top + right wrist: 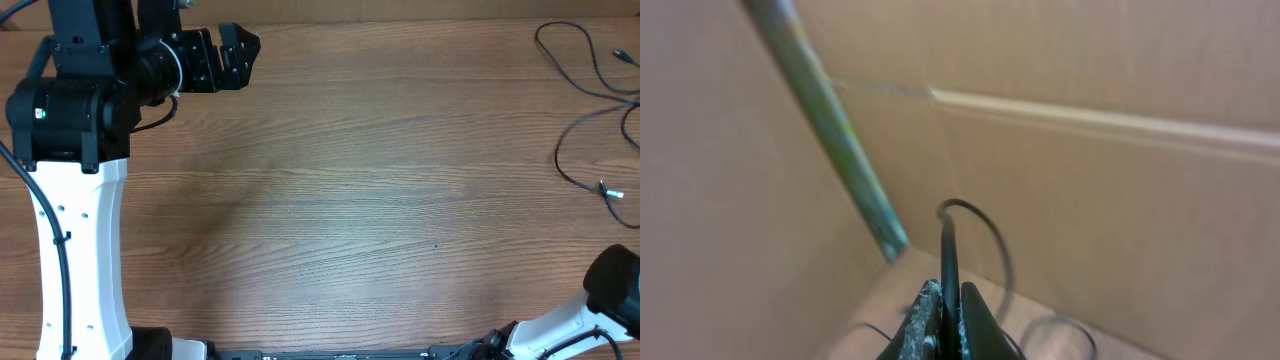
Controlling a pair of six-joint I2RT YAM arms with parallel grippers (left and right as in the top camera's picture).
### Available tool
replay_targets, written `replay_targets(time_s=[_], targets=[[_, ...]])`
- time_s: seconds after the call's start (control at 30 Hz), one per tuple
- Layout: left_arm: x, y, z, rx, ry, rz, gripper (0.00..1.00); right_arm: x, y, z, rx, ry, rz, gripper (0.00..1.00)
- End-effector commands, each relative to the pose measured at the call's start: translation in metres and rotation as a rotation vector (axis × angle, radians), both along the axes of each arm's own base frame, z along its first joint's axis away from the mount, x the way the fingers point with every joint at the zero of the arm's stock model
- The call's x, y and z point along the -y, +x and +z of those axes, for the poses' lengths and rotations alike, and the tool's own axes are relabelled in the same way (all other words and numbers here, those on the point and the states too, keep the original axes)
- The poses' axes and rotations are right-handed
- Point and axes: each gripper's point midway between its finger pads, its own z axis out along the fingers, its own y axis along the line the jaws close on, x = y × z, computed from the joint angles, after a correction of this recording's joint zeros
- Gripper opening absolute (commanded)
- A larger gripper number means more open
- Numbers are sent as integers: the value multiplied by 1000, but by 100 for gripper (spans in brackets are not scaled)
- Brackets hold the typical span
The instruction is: Untangle cables
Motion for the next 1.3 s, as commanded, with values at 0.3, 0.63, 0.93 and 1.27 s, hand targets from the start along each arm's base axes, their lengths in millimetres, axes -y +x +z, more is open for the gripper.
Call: replay_targets(time_s=[0.3, 0.63, 0.93, 1.27], targets=[[13, -7, -2, -3, 14, -57, 100, -40, -81, 82, 190, -155, -34, 4], [8, -13, -13, -48, 51, -49, 100, 45, -49, -5, 43, 17, -103, 4], [7, -17, -18, -75, 54, -50, 100, 0, 3, 5, 96, 19, 156, 4], [7, -21, -22, -100, 54, -51, 99, -52, 58, 18, 160, 2, 325, 4]])
